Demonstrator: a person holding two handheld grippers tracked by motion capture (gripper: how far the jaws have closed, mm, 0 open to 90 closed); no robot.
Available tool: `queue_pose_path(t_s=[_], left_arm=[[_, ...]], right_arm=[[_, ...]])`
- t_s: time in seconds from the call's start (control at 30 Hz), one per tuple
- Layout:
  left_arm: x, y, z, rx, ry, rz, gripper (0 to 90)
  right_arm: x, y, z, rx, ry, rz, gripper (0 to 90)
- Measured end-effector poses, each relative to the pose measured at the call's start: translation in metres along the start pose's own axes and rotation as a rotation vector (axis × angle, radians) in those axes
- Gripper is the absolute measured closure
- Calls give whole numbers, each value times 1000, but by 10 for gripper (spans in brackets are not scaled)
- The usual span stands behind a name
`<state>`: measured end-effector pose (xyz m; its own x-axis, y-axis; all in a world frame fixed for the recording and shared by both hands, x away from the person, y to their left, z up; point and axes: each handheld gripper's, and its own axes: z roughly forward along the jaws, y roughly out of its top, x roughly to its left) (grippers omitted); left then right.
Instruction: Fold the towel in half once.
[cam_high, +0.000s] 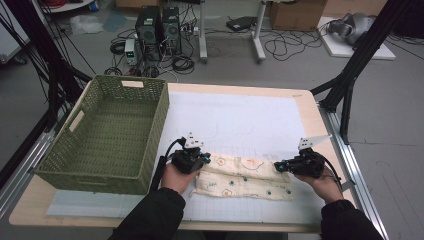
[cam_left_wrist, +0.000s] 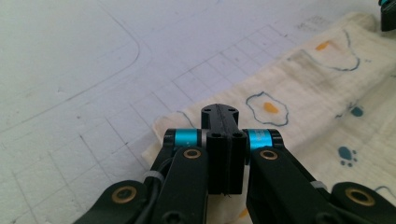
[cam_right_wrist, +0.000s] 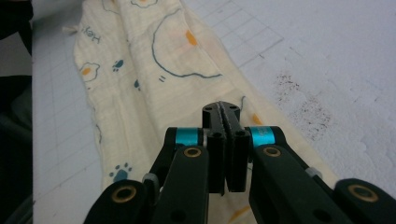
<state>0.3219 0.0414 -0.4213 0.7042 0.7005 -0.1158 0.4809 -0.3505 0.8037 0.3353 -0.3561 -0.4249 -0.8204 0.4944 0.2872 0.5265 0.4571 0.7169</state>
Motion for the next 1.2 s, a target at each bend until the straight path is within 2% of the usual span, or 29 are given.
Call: queue_pose_path(t_s=[0.03, 0.1, 0.17, 0.2, 0.23, 0.33, 0.4, 0.43, 0.53, 0.57, 0.63, 0.8, 0.83, 0.9, 0.93, 0.97, 1.0, 1.03, 1.07, 1.1, 1.13, 1.2], left_arm=[[-2, -1, -5, -20, -7, 3, 898], [-2, -2, -7, -12, -3, 11, 897], [-2, -3, -7, -8, -1, 15, 898], [-3, -5, -7, -7, -5, 16, 897], [-4, -8, -6, 7, -7, 20, 898], [-6, -12, -6, 8, -18, 29, 898], [-7, -15, -7, 3, -25, 34, 898], [-6, -18, -9, 6, -20, 30, 898], [-5, -19, -11, -13, -8, 23, 898], [-5, -18, -16, -37, -3, 28, 898], [-8, -18, -20, -54, -6, 38, 898], [-16, -21, -29, -45, -23, 60, 898], [-17, -22, -31, -32, -28, 67, 897], [-19, -27, -33, -11, -44, 63, 897], [-20, -29, -35, -7, -62, 58, 895], [-22, -31, -38, 1, -79, 60, 894], [-25, -32, -41, 9, -91, 64, 881], [-30, -33, -47, -2, -112, 69, 813], [-30, -33, -47, -2, -112, 69, 813], [-32, -30, -54, -18, -113, 81, 805], [-32, -30, -54, -18, -113, 81, 788], [-32, -23, -60, -43, -113, 81, 763]], right_arm=[[3, 0, -3, -8, -1, -7, 894], [6, 0, -6, -20, 1, -9, 870], [6, 0, -4, -16, 17, -3, 768], [7, 0, -1, -7, -1, -10, 711], [7, -1, 2, 7, -22, -10, 693], [6, -2, 13, 67, -43, -22, 724], [7, -5, 19, 94, -40, -32, 828], [8, -6, 20, 88, -31, -36, 887], [9, -6, 19, 84, -35, -44, 891], [11, -5, 15, 56, -38, -48, 892], [15, -5, 8, 33, -44, -57, 892], [26, -6, -3, -1, -32, -77, 893], [32, -9, -7, -11, -18, -92, 893], [34, -10, -7, -4, -6, -90, 892], [36, -11, -8, 2, 12, -97, 891], [38, -12, -8, 11, 52, -95, 891], [41, -13, -8, 23, 76, -105, 890], [46, -16, -13, 27, 94, -116, 852], [46, -16, -13, 27, 94, -116, 852], [49, -16, -22, -27, 108, -114, 835], [49, -16, -22, -27, 108, -114, 835], [48, -12, -33, -76, 97, -99, 784]])
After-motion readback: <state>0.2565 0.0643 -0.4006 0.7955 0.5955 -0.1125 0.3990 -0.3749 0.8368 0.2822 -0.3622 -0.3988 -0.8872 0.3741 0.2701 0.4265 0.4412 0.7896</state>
